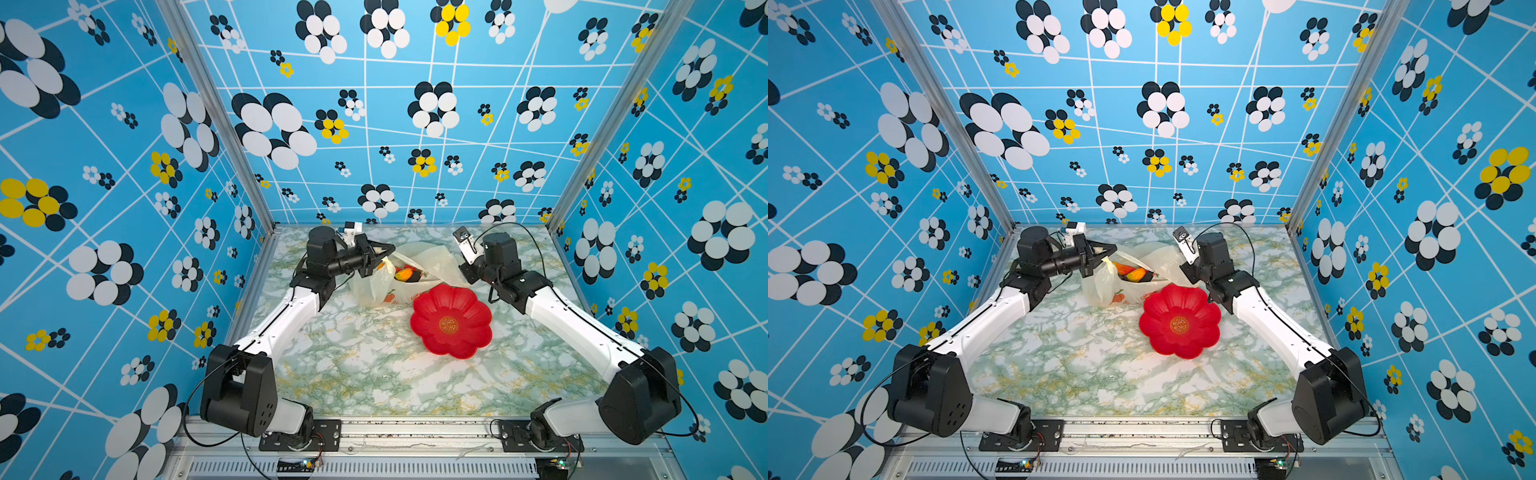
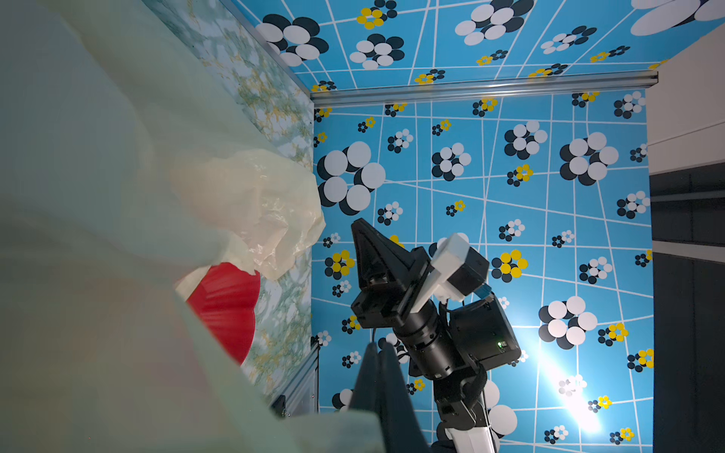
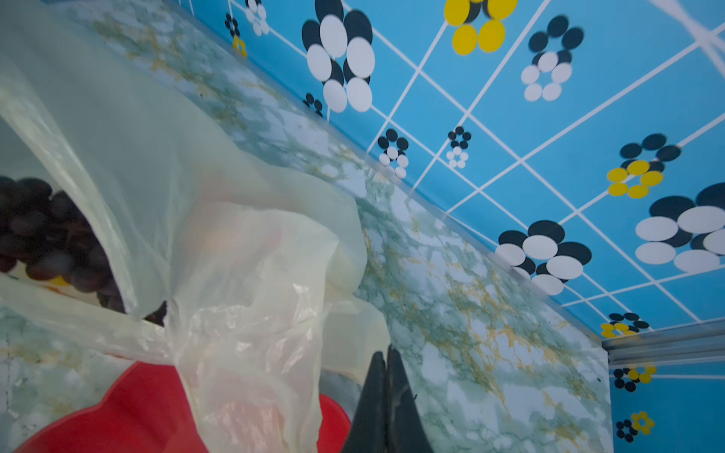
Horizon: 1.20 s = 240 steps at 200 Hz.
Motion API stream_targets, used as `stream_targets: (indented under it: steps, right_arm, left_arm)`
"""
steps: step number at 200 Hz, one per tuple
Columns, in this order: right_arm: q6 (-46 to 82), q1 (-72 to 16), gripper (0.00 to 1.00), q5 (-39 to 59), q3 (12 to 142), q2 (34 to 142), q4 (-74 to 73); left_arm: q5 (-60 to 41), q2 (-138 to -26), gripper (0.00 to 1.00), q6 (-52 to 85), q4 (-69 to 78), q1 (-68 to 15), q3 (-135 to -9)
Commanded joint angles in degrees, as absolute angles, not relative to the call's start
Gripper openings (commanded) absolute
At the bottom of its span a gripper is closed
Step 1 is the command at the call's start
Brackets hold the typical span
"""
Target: Place the fruits into the plastic bag
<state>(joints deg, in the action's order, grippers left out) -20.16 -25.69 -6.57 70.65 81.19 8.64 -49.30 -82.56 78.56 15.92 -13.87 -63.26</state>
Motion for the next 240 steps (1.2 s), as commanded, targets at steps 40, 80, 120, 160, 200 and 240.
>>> stream_targets:
  steps: [40, 80, 120, 160, 200, 240]
  right_arm:
    - [-18.4, -23.33, 0.46, 4.57, 85.0, 86.32, 20.44]
    - [-24.96, -23.33, 0.81, 6.54, 72.98, 84.61, 21.39]
    - [-27.15, -23.36, 0.9, 4.65, 69.92, 88.36, 22.55]
    - [-26.71, -23.37, 0.87, -1.31, 71.56, 93.55, 17.91]
    - [-25.0, -23.38, 0.32, -6.57, 76.54, 97.1, 15.38]
    - [-22.45, -23.32, 0.0, -8.48, 79.15, 93.78, 12.8]
  left_arm:
    - [-51.47, -87.98, 0.0, 73.87, 8.82, -13.4, -76.45]
    - [-51.72, -88.48, 0.0, 74.49, 10.0, -13.05, -74.73]
    - [-51.94, -89.03, 0.0, 74.69, 10.3, -13.01, -74.97]
    - [-52.03, -89.12, 0.0, 74.93, 10.65, -13.02, -74.48]
    - [-52.21, -88.96, 0.0, 75.01, 10.56, -12.7, -74.01]
    - [-52.35, -89.07, 0.0, 74.41, 9.64, -11.44, -74.57]
